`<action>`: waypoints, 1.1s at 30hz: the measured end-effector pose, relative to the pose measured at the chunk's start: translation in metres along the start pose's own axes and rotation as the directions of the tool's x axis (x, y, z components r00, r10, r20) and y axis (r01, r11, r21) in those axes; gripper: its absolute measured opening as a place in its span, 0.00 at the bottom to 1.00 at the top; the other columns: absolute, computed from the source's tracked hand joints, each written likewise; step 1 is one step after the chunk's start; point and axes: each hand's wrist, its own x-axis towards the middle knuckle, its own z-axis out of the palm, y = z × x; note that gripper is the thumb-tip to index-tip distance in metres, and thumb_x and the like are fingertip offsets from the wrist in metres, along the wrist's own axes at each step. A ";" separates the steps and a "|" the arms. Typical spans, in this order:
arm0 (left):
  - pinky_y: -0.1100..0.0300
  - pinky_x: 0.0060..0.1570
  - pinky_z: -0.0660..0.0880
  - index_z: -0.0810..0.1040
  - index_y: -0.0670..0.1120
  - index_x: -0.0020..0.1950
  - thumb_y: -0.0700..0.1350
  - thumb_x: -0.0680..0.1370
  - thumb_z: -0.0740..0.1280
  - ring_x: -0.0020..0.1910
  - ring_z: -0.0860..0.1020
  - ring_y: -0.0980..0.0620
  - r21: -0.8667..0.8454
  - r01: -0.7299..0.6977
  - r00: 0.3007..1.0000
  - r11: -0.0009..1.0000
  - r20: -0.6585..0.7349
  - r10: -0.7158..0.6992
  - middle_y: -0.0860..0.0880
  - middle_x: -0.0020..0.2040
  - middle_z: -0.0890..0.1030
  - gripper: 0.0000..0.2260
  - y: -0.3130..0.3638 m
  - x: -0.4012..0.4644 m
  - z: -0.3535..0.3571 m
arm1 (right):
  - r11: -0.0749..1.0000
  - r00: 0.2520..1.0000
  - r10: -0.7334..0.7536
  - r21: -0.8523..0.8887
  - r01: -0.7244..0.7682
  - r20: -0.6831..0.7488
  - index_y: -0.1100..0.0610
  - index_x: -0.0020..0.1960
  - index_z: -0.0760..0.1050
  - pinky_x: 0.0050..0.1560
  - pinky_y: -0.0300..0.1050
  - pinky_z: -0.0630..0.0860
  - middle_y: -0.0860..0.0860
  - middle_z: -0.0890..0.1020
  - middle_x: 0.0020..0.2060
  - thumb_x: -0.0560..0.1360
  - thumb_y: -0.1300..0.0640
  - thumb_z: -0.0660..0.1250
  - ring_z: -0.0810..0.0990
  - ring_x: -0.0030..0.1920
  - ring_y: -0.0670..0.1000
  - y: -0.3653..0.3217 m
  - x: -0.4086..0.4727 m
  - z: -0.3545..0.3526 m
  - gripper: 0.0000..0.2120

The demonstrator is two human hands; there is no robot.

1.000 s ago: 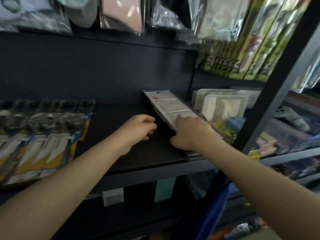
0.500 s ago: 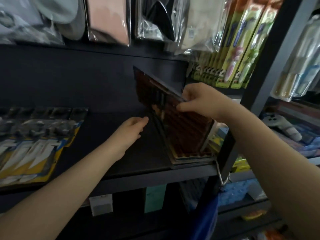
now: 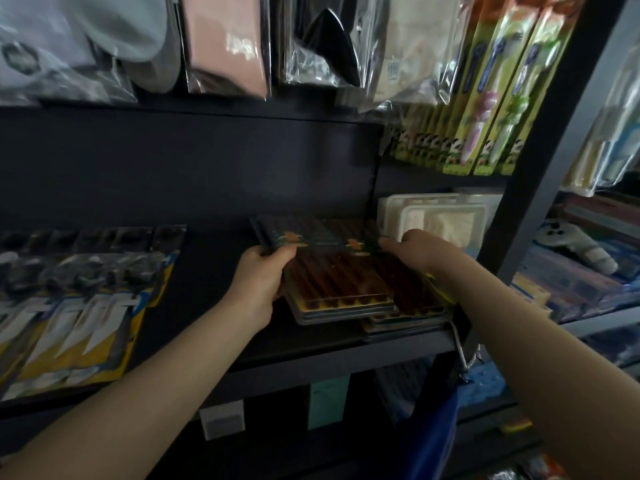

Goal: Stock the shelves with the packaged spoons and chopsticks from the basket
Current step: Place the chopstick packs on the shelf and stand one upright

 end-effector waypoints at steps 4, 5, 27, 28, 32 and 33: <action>0.50 0.53 0.77 0.75 0.45 0.57 0.45 0.76 0.66 0.50 0.80 0.47 0.060 -0.065 0.998 0.996 0.009 0.064 0.46 0.51 0.81 0.11 0.010 0.003 0.000 | 0.991 0.997 0.071 0.113 -0.074 0.031 0.66 0.68 0.66 0.56 0.45 0.66 0.61 0.71 0.68 0.80 0.41 0.52 0.71 0.66 0.60 0.002 0.006 0.011 0.30; 0.51 0.50 0.77 0.75 0.45 0.58 0.45 0.76 0.65 0.49 0.80 0.48 0.075 -0.081 0.996 0.994 0.029 0.079 0.47 0.50 0.81 0.11 0.011 0.002 -0.001 | 0.984 0.996 0.083 0.156 -0.086 0.030 0.65 0.69 0.67 0.59 0.46 0.66 0.61 0.71 0.68 0.79 0.40 0.51 0.70 0.66 0.60 0.000 0.007 0.012 0.31; 0.50 0.56 0.74 0.73 0.47 0.61 0.58 0.78 0.56 0.58 0.76 0.49 0.017 0.248 0.967 0.969 0.050 -0.249 0.46 0.60 0.77 0.19 -0.002 -0.018 0.004 | 0.727 0.965 -0.110 0.681 -0.086 0.240 0.54 0.69 0.65 0.65 0.56 0.72 0.53 0.78 0.61 0.74 0.41 0.62 0.77 0.60 0.57 -0.008 0.008 0.069 0.28; 0.51 0.50 0.76 0.74 0.47 0.59 0.57 0.79 0.56 0.54 0.78 0.48 -0.038 0.255 0.967 0.966 0.025 -0.254 0.45 0.57 0.79 0.17 0.002 -0.020 0.008 | 0.705 0.964 -0.094 0.700 -0.111 0.247 0.54 0.69 0.66 0.64 0.57 0.73 0.54 0.78 0.61 0.74 0.42 0.63 0.77 0.60 0.57 -0.010 0.006 0.068 0.28; 0.55 0.40 0.76 0.76 0.45 0.58 0.50 0.79 0.58 0.46 0.80 0.48 -0.004 0.245 0.969 0.970 0.022 -0.244 0.45 0.49 0.81 0.13 0.005 -0.032 0.017 | 0.591 0.920 -0.110 0.769 -0.243 0.376 0.58 0.57 0.74 0.40 0.48 0.80 0.55 0.82 0.46 0.77 0.52 0.62 0.81 0.43 0.55 -0.013 -0.007 0.048 0.12; 0.56 0.39 0.76 0.77 0.45 0.56 0.48 0.79 0.59 0.44 0.79 0.49 0.024 0.247 0.968 0.969 0.029 -0.248 0.46 0.48 0.81 0.11 0.004 -0.040 0.017 | 0.582 0.905 -0.130 0.770 -0.262 0.406 0.57 0.53 0.75 0.35 0.44 0.79 0.55 0.82 0.42 0.78 0.54 0.61 0.81 0.39 0.53 -0.012 -0.014 0.042 0.09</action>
